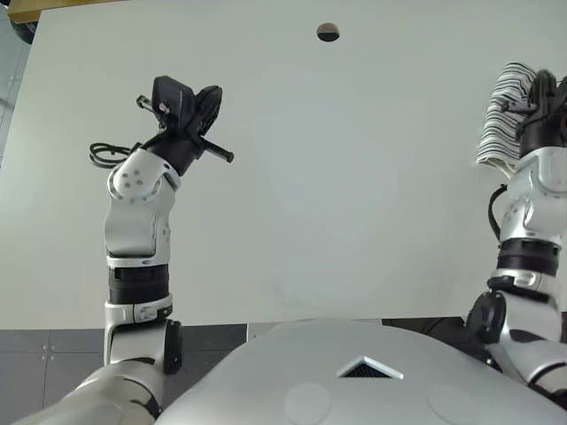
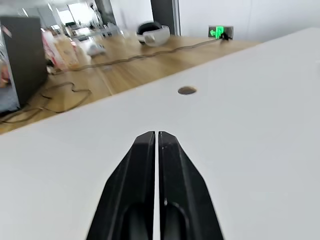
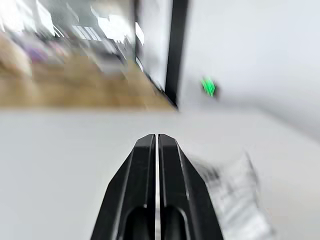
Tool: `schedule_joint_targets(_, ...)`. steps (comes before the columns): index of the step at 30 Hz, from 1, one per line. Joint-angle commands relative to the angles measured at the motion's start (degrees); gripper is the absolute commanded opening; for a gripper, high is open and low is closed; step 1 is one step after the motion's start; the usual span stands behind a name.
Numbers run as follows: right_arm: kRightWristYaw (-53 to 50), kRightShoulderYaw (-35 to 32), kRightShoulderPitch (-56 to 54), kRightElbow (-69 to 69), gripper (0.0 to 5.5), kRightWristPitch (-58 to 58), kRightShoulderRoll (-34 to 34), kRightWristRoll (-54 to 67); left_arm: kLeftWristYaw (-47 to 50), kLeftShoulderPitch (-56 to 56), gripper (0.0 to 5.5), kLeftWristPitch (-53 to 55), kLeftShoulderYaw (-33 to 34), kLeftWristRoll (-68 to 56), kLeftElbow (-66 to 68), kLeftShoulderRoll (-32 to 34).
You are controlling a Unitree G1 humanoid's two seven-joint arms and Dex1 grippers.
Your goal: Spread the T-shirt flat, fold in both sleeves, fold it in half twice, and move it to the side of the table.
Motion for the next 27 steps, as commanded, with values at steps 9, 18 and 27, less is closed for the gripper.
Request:
schedule_joint_targets(9, -3.04, 8.04, 17.48, -25.03, 0.10, -12.80, 8.48, -9.37, 20.35, 3.22, 0.14, -28.91, 5.85, 11.09, 4.65, -8.40)
schedule_joint_targets(18, -6.21, 7.10, 19.17, -23.26, 0.10, -14.98, 7.55, -15.02, 21.42, -5.00, 0.14, -31.83, 2.93, 14.02, 14.90, -8.75)
schedule_joint_targets(27, -5.92, 8.19, 18.11, -20.63, 0.10, -16.77, 5.72, -17.25, 21.50, -5.11, 0.14, -30.52, 1.94, 13.77, 14.21, -9.50)
